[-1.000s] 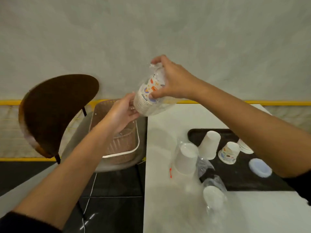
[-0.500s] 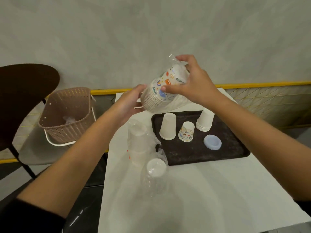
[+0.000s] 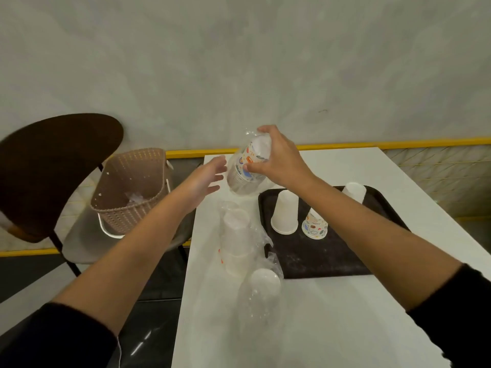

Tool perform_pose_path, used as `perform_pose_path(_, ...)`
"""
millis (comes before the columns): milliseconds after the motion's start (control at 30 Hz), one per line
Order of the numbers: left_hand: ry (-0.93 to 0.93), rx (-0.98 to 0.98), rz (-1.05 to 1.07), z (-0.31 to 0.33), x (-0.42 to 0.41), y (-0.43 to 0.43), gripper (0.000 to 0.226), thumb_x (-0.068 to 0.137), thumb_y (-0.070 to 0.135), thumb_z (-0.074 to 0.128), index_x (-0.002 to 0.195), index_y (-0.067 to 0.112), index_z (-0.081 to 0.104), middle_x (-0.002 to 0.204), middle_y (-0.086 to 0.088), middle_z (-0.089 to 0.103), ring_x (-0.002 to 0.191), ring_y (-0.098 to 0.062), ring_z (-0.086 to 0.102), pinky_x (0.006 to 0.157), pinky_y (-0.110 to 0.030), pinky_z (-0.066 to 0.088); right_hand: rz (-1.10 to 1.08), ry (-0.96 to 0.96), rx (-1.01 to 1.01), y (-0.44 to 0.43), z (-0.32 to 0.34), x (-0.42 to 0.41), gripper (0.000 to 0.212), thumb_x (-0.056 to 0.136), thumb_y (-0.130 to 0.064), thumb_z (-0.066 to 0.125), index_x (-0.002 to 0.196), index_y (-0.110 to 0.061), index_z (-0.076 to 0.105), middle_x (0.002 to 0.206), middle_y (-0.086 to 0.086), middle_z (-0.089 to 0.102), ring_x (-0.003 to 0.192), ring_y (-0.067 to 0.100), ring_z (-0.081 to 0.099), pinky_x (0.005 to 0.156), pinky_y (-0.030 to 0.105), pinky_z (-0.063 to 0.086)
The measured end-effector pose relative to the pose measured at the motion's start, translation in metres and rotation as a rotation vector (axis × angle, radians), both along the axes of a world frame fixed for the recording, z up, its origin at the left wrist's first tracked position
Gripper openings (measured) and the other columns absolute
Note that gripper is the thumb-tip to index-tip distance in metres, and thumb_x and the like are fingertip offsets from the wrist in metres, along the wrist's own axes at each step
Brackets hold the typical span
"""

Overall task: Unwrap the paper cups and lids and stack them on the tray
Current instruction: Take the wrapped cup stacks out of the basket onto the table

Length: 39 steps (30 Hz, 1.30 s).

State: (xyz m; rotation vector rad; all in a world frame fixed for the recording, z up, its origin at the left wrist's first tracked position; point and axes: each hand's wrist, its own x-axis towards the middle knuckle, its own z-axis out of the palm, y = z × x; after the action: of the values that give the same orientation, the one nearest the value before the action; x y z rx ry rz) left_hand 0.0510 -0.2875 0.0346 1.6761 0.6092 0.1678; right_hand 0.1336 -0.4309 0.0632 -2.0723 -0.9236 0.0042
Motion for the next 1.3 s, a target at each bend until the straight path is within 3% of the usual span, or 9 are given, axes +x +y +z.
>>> perform_pose_path(233,0.076,0.089,0.032,-0.015,-0.007,0.032,0.037,0.097,0.03,0.043,0.132,0.02,0.048,0.135,-0.001,0.049,0.121,-0.018,0.046,0.103,-0.033,0.037,-0.02,0.074,-0.26,0.044,-0.048,0.024,0.073,0.072,-0.027,0.077,0.132,-0.017,0.036,0.13,0.009,0.048,0.116,0.028,0.048,0.086,0.032,0.039)
perform_pose_path(433,-0.003,0.178,0.049,-0.028,-0.018,0.065,0.022,0.097,0.017,0.041,0.11,0.024,0.058,0.117,0.002,0.055,0.103,-0.013,0.053,0.087,-0.025,0.041,0.05,0.084,-0.474,0.076,-0.091,0.033,0.069,0.074,-0.025,0.076,0.131,-0.018,0.038,0.129,0.01,0.048,0.114,0.027,0.05,0.09,0.034,0.043)
perform_pose_path(533,-0.055,0.242,0.085,-0.032,-0.026,0.083,0.026,0.096,0.012,0.04,0.096,0.028,0.06,0.104,0.007,0.06,0.093,-0.011,0.057,0.08,-0.022,0.045,0.098,0.083,-0.571,0.086,-0.109,0.037,0.066,0.077,-0.024,0.074,0.132,-0.017,0.038,0.128,0.011,0.048,0.114,0.028,0.05,0.092,0.034,0.045)
perform_pose_path(667,-0.055,0.302,0.139,-0.038,-0.041,0.102,0.026,0.095,0.007,0.04,0.1,0.02,0.062,0.095,0.008,0.06,0.089,-0.009,0.056,0.081,-0.021,0.045,0.124,0.063,-0.657,0.093,-0.128,0.039,0.053,0.083,-0.026,0.067,0.127,-0.016,0.04,0.123,0.012,0.051,0.109,0.028,0.052,0.091,0.039,0.047)
perform_pose_path(800,-0.045,0.288,0.164,-0.049,-0.055,0.114,0.026,0.095,0.004,0.04,0.1,0.015,0.063,0.092,0.008,0.06,0.084,-0.006,0.056,0.075,-0.016,0.045,0.134,0.059,-0.703,0.095,-0.13,0.039,0.054,0.082,-0.027,0.067,0.127,-0.016,0.04,0.122,0.012,0.051,0.107,0.027,0.052,0.088,0.036,0.046)
perform_pose_path(967,-0.038,0.293,0.185,-0.053,-0.066,0.125,0.031,0.095,0.009,0.044,0.087,0.029,0.065,0.094,-0.001,0.063,0.084,-0.017,0.055,0.075,-0.028,0.045,0.11,0.125,-0.666,0.097,-0.105,0.042,0.073,0.072,-0.04,0.076,0.132,-0.019,0.039,0.132,0.008,0.046,0.119,0.026,0.049,0.096,0.036,0.043)
perform_pose_path(1133,-0.096,0.336,0.232,-0.043,-0.073,0.135,0.025,0.095,0.007,0.043,0.096,0.02,0.065,0.1,0.006,0.061,0.084,0.002,0.054,0.06,0.001,0.04,0.124,0.102,-0.502,0.119,-0.057,0.034,0.063,0.073,-0.037,0.076,0.125,-0.015,0.049,0.129,0.011,0.051,0.115,0.025,0.051,0.09,0.032,0.042)
perform_pose_path(1300,-0.108,0.424,0.333,-0.043,-0.088,0.16,0.025,0.095,0.009,0.043,0.098,0.023,0.064,0.108,0.005,0.06,0.072,0.0,0.05,0.054,0.001,0.037,0.248,0.084,-0.374,0.163,-0.022,0.009,0.05,0.075,-0.029,0.076,0.117,-0.01,0.057,0.112,0.007,0.055,0.1,0.018,0.051,0.077,0.025,0.039)
